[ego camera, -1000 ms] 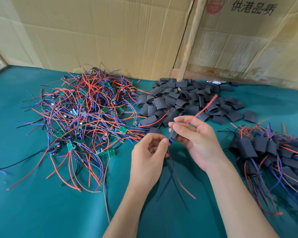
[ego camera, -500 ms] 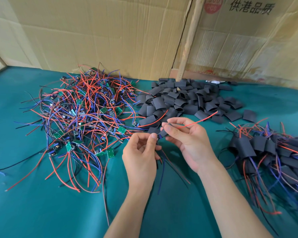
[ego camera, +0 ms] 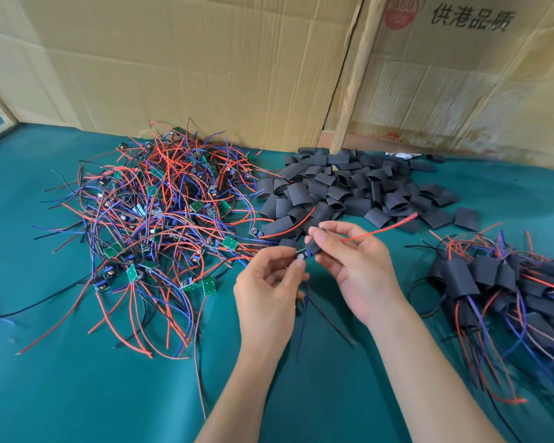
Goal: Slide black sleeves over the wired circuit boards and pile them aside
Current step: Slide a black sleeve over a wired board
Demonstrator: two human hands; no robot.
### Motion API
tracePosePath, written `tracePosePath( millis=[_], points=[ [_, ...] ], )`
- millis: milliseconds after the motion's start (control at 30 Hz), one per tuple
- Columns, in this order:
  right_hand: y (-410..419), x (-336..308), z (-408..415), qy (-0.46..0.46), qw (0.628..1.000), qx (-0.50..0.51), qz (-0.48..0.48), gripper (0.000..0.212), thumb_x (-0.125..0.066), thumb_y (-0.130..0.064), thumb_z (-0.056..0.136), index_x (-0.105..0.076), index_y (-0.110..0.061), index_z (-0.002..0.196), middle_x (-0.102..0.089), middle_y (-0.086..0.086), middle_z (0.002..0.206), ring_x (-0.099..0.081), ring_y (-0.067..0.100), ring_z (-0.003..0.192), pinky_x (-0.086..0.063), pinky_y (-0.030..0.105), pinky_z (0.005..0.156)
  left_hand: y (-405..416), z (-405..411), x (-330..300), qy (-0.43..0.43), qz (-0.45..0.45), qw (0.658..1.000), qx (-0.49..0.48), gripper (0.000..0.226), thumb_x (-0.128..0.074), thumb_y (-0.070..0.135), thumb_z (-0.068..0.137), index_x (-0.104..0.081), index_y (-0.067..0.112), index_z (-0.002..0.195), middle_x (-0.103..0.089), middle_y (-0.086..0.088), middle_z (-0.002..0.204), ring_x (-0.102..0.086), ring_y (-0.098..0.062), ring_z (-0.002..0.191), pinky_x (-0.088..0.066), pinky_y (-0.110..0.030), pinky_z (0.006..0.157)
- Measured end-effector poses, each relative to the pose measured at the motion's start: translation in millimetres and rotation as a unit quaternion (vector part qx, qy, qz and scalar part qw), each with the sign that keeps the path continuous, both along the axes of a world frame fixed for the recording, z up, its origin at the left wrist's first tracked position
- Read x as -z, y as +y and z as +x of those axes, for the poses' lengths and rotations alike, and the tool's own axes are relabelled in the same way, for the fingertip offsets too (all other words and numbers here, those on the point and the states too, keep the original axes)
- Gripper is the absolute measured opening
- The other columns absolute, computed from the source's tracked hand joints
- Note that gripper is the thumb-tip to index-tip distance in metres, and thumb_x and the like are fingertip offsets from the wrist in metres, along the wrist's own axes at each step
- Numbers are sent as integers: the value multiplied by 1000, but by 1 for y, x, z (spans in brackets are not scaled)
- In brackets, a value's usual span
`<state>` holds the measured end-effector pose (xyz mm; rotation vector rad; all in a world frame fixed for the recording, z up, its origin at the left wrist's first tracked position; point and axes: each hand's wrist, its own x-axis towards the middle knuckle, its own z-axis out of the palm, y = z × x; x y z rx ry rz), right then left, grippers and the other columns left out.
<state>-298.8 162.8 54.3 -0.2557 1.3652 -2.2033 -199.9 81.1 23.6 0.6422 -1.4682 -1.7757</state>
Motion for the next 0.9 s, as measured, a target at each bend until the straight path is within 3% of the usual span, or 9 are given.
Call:
tracePosePath(
  millis=[133,367,600,800,900],
  points=[
    [6,-3,-5,3,999,-36,-4,43,-87,-16,62,-70,-6,99,-76,16,97,-72,19,80,-58,22,66,-1,-1,1,3,1,1000,-10,11,-71,2,92,-70,12,89,-71,1,70,-64,-12,53,-45,-19,44],
    [-3,1,4,-4,998,-65,0,43,-81,-10,65,-67,-5,105,-78,13,102,-76,17,89,-59,22,71,-2,-1,2,13,9,1000,-19,13,-73,0,89,-69,11,91,-72,-3,73,-63,-14,52,-45,-18,46],
    [6,-5,0,69,990,-73,103,46,-92,-35,56,-75,-16,95,-72,25,114,-71,17,86,-57,24,64,0,-1,2,-17,-36,999,7,15,-72,2,91,-70,16,87,-72,-2,70,-63,-15,50,-45,-23,41],
    [9,-10,5,106,975,-140,135,31,-83,-28,72,-76,-10,96,-75,11,85,-64,17,67,-52,22,61,1,-1,4,-69,-82,994,-3,20,-76,18,89,-59,28,84,-67,-2,59,-59,-16,42,-41,-22,42],
    [20,-17,3,115,973,-109,165,25,-83,-28,67,-79,-13,87,-77,13,87,-64,16,68,-51,19,60,3,-3,4,-87,-154,984,24,17,-76,25,86,-60,26,83,-64,0,59,-55,-19,48,-46,-30,49]
  ],
)
